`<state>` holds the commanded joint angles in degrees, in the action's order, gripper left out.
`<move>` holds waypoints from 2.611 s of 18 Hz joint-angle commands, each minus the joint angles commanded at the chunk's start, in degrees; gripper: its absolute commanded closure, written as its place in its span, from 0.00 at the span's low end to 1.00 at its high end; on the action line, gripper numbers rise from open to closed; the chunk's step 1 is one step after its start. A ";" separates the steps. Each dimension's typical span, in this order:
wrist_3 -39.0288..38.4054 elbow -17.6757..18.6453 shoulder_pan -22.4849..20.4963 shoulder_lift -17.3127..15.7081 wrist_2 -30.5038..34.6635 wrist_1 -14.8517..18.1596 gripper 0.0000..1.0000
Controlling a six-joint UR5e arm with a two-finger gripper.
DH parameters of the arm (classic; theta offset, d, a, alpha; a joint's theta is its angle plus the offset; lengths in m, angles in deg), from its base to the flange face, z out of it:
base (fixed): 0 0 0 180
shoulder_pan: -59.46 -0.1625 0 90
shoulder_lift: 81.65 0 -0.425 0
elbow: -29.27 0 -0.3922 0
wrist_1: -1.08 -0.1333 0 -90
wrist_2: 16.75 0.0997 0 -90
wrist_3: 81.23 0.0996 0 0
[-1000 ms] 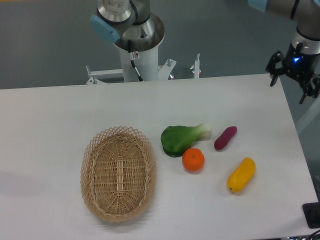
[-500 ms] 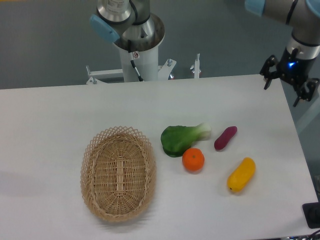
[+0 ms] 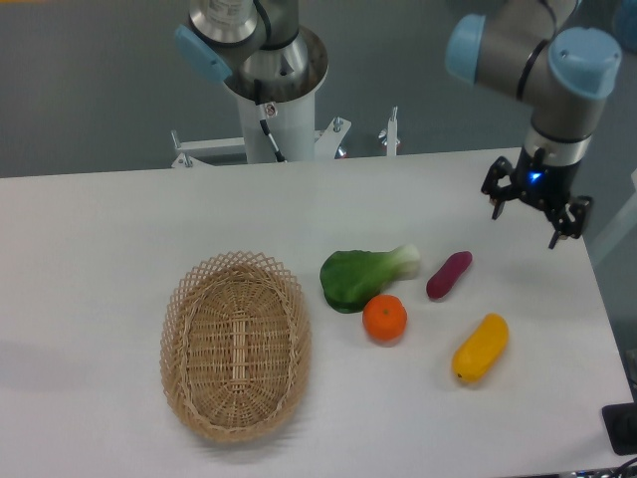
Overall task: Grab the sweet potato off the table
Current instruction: 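Lower the open gripper down over the purple sweet potato, then close the gripper around the purple sweet potato, then lift the held sweet potato up off the table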
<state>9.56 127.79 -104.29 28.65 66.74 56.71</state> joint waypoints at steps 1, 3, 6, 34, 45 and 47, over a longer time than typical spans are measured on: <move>0.17 0.62 0.18 0.79 0.09 -0.26 0.00; 0.70 1.32 0.18 1.23 0.00 -0.27 0.00; 0.35 2.46 1.05 2.29 0.09 -2.10 0.00; 0.79 7.65 3.87 4.84 0.53 -12.31 0.67; 1.05 1.96 3.78 0.27 2.46 -6.54 0.79; 1.05 -3.65 3.87 -0.52 2.46 2.33 0.79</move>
<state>10.61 124.13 -100.42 28.13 69.20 59.04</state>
